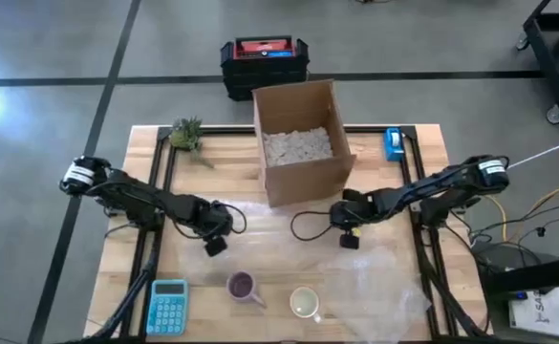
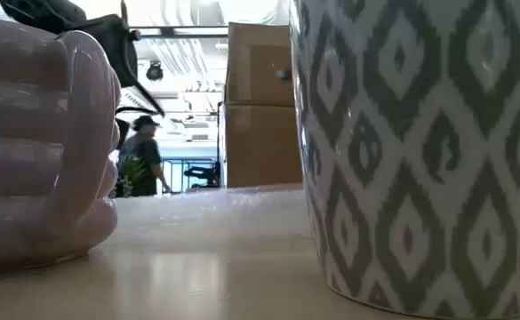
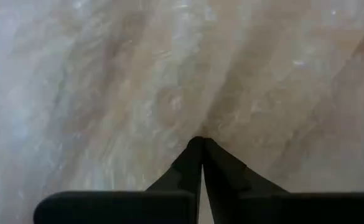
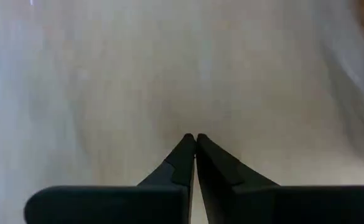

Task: Wrap mug
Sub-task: Wrap the purple mug with the left bubble wrap

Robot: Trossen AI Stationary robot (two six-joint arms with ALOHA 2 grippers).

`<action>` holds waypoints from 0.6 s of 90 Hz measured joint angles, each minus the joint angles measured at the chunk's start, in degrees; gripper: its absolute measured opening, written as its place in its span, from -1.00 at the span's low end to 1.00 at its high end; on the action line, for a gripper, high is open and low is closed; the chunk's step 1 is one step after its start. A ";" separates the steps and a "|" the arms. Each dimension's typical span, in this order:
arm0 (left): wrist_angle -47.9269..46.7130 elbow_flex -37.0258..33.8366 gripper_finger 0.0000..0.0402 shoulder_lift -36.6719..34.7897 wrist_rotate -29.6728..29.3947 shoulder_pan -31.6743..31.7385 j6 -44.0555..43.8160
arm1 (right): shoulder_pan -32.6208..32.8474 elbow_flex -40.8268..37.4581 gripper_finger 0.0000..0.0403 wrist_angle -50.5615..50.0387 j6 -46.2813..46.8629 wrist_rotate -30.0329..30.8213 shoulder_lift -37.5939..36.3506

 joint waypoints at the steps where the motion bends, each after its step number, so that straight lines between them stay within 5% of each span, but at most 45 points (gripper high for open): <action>1: -0.17 0.01 -1.00 -0.30 0.03 -0.01 -0.03 | 0.00 0.00 -0.99 -0.36 0.08 0.09 -0.19; 35: -1.85 13.87 -1.00 -13.55 -6.34 -0.39 2.09 | 0.00 2.97 -0.99 0.47 -2.04 0.39 -9.79; 54: 6.48 20.36 -0.88 -15.72 0.37 -3.66 5.23 | 0.00 2.86 -0.99 1.32 -0.87 0.34 -11.66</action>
